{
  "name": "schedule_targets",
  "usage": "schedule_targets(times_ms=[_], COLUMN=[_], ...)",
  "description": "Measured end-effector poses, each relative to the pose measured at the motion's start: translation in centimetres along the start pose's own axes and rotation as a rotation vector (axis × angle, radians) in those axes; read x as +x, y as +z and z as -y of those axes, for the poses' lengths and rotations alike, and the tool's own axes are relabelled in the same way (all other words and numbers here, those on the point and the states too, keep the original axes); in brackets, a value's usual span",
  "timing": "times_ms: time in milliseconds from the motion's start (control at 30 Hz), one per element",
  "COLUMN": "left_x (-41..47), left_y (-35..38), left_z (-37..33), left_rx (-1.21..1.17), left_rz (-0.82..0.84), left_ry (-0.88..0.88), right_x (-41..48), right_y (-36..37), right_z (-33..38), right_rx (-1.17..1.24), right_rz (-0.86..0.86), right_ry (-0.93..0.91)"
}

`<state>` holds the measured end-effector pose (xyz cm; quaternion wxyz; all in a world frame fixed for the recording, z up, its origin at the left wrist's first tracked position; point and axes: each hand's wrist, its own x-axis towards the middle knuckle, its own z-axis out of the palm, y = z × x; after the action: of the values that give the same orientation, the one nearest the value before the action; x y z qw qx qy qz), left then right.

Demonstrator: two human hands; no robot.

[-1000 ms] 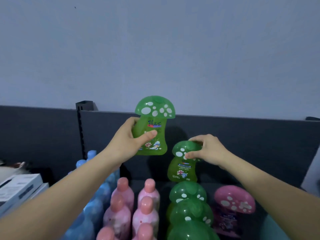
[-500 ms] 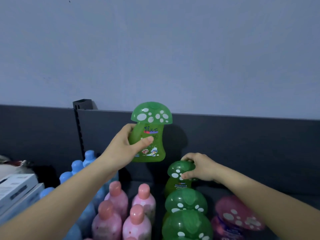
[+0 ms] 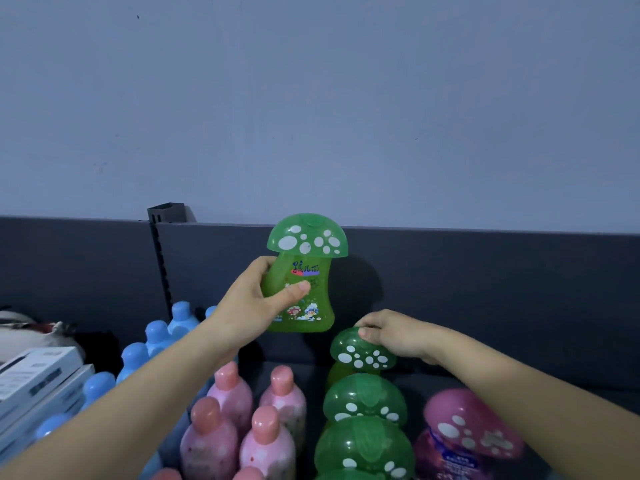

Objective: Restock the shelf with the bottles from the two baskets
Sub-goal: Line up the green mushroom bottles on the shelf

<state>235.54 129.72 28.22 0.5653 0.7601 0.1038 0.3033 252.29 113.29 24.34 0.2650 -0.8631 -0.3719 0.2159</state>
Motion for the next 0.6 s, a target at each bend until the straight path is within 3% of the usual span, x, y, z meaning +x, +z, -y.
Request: schedule_targets(times_ms=[600], left_x=[0.2], left_y=[1.1], left_z=[-0.4], left_rx=[-0.047], left_rz=[0.061], left_ry=[-0.003], right_x=[-1.8], right_y=[0.6], right_z=[0.5], right_rx=[0.014], right_rz=[-0.002], right_ry=[-0.068])
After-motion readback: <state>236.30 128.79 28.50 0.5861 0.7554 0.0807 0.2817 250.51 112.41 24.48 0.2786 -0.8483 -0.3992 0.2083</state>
